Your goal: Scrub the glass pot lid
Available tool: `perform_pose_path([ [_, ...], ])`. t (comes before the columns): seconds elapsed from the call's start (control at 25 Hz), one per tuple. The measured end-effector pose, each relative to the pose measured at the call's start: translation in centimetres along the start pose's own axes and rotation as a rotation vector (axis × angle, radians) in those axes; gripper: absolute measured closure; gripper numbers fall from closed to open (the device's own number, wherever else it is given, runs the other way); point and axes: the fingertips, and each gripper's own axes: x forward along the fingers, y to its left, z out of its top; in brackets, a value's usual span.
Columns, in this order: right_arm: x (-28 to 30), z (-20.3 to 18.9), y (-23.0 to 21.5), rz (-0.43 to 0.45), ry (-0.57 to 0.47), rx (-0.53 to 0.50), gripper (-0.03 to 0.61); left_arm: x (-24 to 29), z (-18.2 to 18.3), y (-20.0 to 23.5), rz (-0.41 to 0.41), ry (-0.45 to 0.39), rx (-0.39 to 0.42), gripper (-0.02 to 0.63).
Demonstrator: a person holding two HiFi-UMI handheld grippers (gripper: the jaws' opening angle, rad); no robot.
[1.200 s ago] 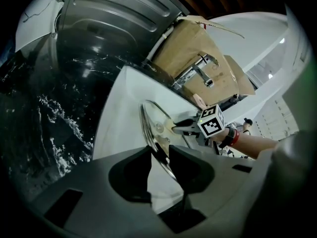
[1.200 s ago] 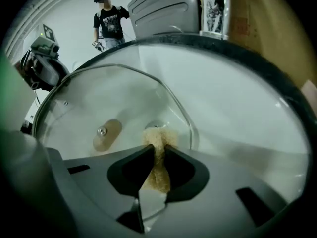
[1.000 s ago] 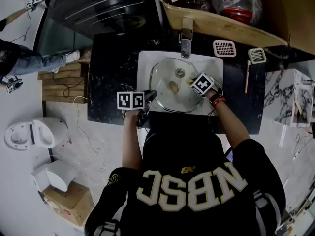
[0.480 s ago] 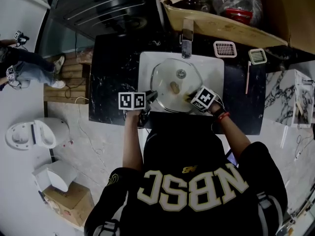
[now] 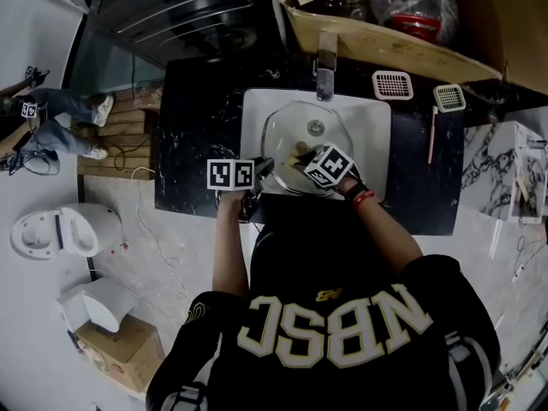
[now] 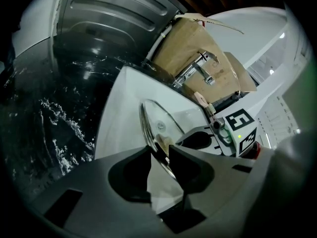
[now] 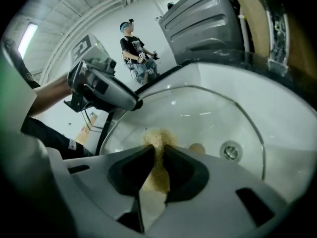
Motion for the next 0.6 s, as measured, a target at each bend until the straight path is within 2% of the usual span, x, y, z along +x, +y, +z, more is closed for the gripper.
perform_pose_path([
  [0.16,1.0,2.3,-2.1,-0.050,-0.049,0.008,0.497,0.0,0.0,0.0,0.003,0.000,0.002,0.491],
  [0.4,1.9,4.3,-6.4,-0.139,-0.061,0.017,0.497,0.0,0.0,0.1,0.009,0.002,0.005,0.491],
  [0.52,1.7,3.7,-9.6,-0.260,-0.045,0.020,0.496,0.0,0.0,-0.1,0.000,-0.004,0.005,0.489],
  [0.6,1.4,2.0,-11.7,-0.338,-0.008,0.040,0.497,0.0,-0.1,-0.2,0.000,-0.005,0.005,0.489],
])
